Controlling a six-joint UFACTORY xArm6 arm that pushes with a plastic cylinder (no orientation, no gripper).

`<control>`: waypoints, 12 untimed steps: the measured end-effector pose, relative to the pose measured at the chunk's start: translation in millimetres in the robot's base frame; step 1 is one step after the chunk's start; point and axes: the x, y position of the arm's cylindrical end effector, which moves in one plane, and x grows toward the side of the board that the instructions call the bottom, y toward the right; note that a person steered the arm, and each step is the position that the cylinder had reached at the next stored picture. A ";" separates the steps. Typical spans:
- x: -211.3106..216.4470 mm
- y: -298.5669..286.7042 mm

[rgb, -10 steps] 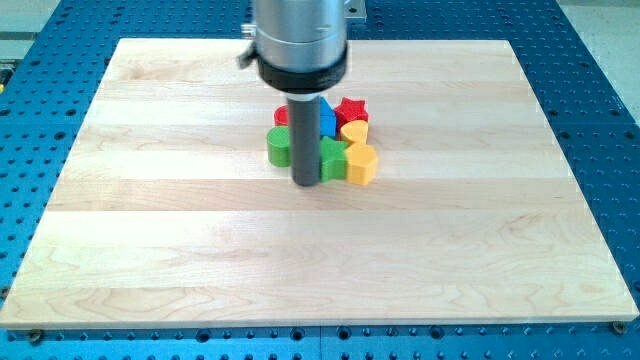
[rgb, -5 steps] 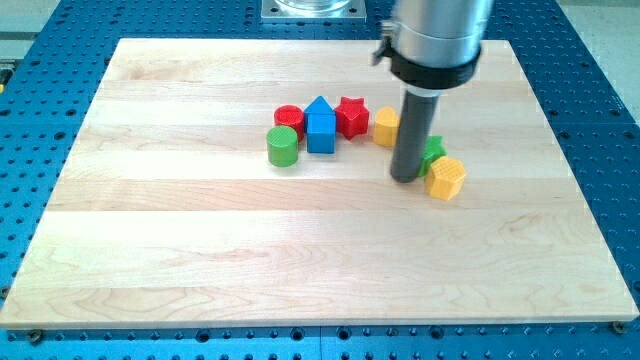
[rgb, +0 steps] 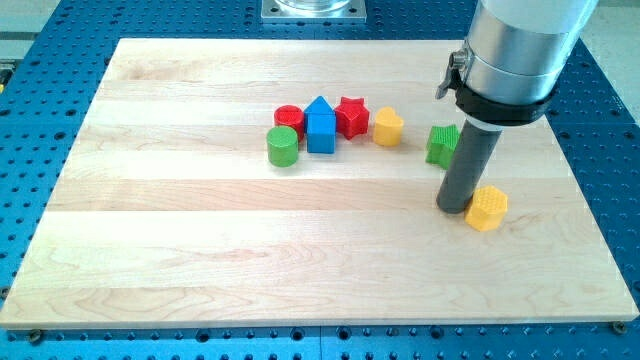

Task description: Push the yellow hexagon to the bottom right side of the board

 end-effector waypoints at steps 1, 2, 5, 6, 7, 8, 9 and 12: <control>-1.2 -0.7; -4.7 -6.1; 1.0 34.9; -30.3 43.6; -17.7 95.3; 6.6 89.9; 20.7 89.6; 27.1 64.7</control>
